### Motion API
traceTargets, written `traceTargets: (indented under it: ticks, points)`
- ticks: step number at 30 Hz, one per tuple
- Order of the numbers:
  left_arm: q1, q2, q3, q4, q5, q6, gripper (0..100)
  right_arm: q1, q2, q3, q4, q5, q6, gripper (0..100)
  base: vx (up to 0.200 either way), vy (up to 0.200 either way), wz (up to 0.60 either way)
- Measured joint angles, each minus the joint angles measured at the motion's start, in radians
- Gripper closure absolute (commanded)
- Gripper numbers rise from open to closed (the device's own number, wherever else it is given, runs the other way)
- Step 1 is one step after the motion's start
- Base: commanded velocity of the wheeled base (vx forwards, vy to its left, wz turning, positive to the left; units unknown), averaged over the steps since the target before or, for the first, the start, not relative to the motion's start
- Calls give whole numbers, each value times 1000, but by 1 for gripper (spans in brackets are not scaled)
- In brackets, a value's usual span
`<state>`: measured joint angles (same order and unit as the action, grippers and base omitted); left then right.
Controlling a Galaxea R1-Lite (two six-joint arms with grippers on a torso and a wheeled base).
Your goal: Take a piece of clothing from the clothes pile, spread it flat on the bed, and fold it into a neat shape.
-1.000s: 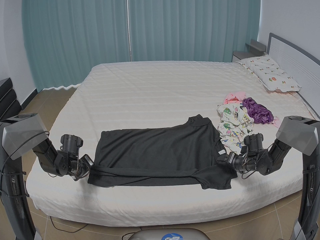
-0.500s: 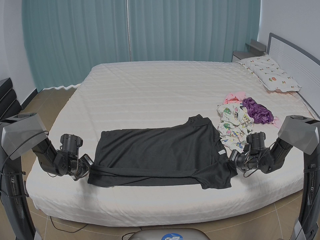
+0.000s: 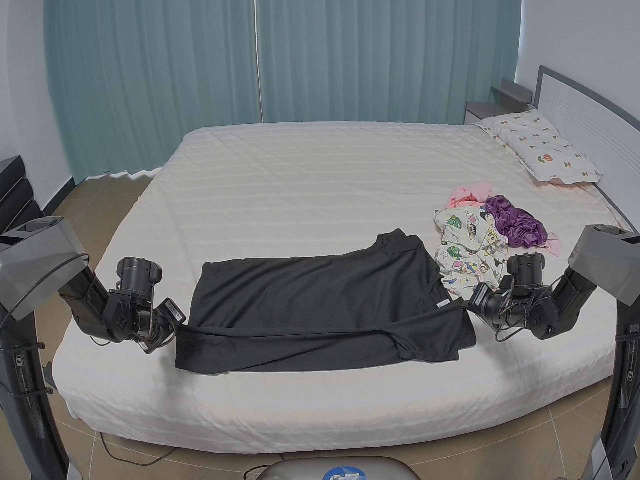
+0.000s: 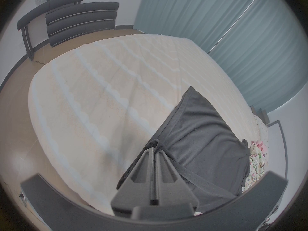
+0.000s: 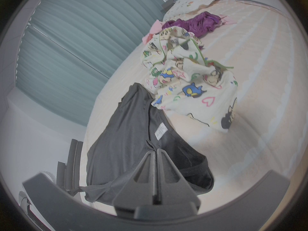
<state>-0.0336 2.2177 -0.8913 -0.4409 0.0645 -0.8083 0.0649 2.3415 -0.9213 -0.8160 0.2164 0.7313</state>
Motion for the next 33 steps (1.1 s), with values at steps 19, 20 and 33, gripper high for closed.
traceTargets:
  ticks: [19, 20, 33]
  points:
    - [14, -166, -21, 204, -76, 0, 100, -40, -139, 170, -74, 103, 48, 100, 0, 0, 0]
    - [14, -179, -12, 209, -76, 1, 100, -40, -151, 188, -88, 105, 48, 100, 0, 0, 0]
    - [13, -303, 84, 252, -81, 11, 100, -49, -267, 352, -156, 113, 43, 100, 0, 0, 0]
